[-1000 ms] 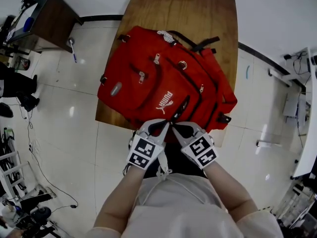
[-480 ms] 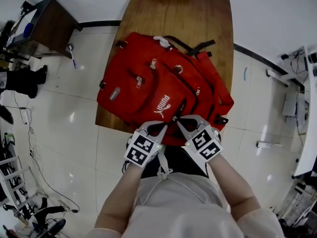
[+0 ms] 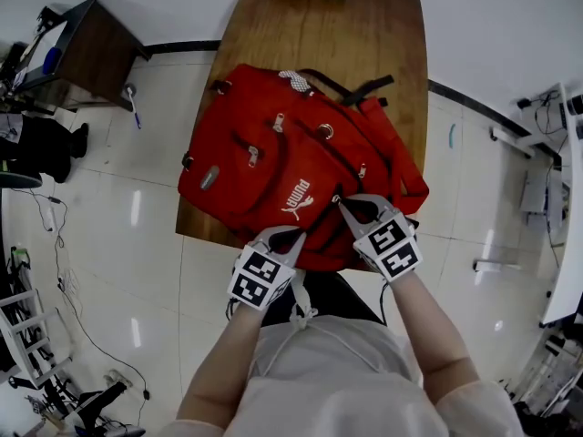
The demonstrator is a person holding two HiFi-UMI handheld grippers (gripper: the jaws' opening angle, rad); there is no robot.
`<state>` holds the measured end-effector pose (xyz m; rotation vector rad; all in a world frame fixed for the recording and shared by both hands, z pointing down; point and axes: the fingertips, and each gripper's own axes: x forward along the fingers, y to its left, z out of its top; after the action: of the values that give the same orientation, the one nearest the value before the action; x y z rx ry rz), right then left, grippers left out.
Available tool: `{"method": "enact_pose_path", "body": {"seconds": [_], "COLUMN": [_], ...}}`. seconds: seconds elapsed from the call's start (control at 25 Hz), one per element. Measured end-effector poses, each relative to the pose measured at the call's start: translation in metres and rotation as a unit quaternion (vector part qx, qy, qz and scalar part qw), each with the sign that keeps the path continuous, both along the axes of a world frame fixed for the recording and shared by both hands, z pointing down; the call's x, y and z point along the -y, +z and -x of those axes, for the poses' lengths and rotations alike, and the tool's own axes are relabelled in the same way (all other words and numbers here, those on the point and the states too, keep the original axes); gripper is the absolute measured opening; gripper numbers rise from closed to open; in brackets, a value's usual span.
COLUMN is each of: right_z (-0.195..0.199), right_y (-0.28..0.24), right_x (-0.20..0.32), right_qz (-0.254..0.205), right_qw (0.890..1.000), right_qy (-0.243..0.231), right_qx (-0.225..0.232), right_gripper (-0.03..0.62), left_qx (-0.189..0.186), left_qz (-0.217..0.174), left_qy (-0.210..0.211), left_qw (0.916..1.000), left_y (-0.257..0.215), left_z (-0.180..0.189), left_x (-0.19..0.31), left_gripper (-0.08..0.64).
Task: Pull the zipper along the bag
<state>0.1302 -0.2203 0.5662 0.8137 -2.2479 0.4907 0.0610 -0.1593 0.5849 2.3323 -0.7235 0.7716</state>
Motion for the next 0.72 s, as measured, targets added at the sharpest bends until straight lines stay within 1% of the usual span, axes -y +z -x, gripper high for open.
{"method": "enact_pose_path", "body": {"seconds": [0.2,0.36,0.52,0.64,0.72], "right_z": [-0.009,-0.012,-0.013,-0.012,-0.012], "right_y": [0.004,0.007,0.012,0.014,0.013], "right_x": [0.017,0.022,0.027,0.027,0.025], "right_qz": [-0.002,0.008,0.025,0.027,0.03], "right_qw": [1.0,1.0,0.999,0.998,0.998], "right_qy": [0.018,0.028,0.044,0.051,0.052], "right_qx": [0.001,0.004,0.01,0.011,0.017], "right_gripper": [0.008,0.008,0.008,0.008,0.01], "left_qx": [-0.002,-0.001,0.003,0.004,0.005], "left_qz": [0.006,0.009,0.006,0.004,-0.005], "left_qy": [-0.01,-0.011,-0.01,-0.011,-0.011], "left_qw": [0.9999,0.9999,0.9999,0.9999,0.9999], "left_y": [0.001,0.001,0.001,0.001,0.0], "left_z": [0.0,0.0,0.0,0.0,0.0], "left_x": [0.002,0.002,0.003,0.003,0.002], "left_gripper": [0.006,0.006,0.006,0.006,0.006]}}
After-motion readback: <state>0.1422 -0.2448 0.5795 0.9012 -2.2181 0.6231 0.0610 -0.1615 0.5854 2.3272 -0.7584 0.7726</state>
